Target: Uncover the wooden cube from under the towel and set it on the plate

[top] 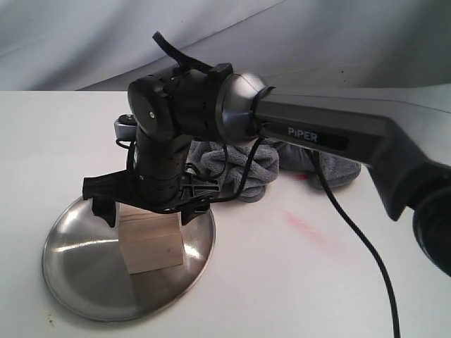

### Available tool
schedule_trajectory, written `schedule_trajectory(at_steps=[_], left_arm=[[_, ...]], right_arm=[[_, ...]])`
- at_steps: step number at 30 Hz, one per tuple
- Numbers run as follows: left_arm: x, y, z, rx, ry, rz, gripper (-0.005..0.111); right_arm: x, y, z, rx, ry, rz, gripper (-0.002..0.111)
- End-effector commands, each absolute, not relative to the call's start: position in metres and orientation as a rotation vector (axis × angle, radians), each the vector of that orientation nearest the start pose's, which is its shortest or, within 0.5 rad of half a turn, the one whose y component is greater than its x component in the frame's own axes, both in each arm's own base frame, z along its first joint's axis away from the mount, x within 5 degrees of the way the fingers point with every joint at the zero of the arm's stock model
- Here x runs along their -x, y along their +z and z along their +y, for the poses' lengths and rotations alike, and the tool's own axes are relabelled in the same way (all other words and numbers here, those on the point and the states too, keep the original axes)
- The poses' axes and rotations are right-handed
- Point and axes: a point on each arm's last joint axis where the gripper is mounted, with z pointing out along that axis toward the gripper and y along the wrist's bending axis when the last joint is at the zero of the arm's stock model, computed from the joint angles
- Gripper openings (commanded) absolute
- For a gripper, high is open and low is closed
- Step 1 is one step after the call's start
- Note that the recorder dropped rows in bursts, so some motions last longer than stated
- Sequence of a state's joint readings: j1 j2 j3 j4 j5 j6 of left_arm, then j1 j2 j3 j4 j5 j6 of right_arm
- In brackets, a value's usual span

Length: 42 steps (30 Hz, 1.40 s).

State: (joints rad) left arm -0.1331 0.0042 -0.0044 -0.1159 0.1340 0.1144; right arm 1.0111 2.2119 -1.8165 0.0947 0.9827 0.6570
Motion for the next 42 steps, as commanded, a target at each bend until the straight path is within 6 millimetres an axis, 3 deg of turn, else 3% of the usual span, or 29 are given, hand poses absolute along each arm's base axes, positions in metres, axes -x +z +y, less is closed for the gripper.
schedule_trajectory(at_steps=[1,6,9,13,18,23,42], left_arm=[[-0.056,0.201,-0.009,-0.119,-0.123,1.611,0.000],[-0.056,0.201,-0.009,-0.119,-0.123,1.611,0.000],[-0.056,0.201,-0.009,-0.119,-0.123,1.611,0.000],[-0.056,0.201,-0.009,-0.119,-0.123,1.611,0.000],[-0.056,0.201,-0.009,-0.119,-0.123,1.611,0.000],[-0.056,0.201,-0.009,-0.119,-0.123,1.611,0.000],[-0.056,0.201,-0.009,-0.119,-0.123,1.611,0.000]], right_arm=[[-0.241,0.201,0.403,0.478,0.438,2.924,0.091],[-0.236,0.219,0.398,0.566,0.447,2.904,0.091],[-0.234,0.226,0.390,0.649,0.365,2.907,0.086],[-0.231,0.233,0.375,0.794,0.120,2.881,0.062],[-0.216,0.245,0.375,0.923,0.018,2.756,0.031],[-0.199,0.250,0.359,0.976,-0.047,2.727,0.000],[-0.151,0.258,0.272,0.950,0.194,2.599,0.000]])
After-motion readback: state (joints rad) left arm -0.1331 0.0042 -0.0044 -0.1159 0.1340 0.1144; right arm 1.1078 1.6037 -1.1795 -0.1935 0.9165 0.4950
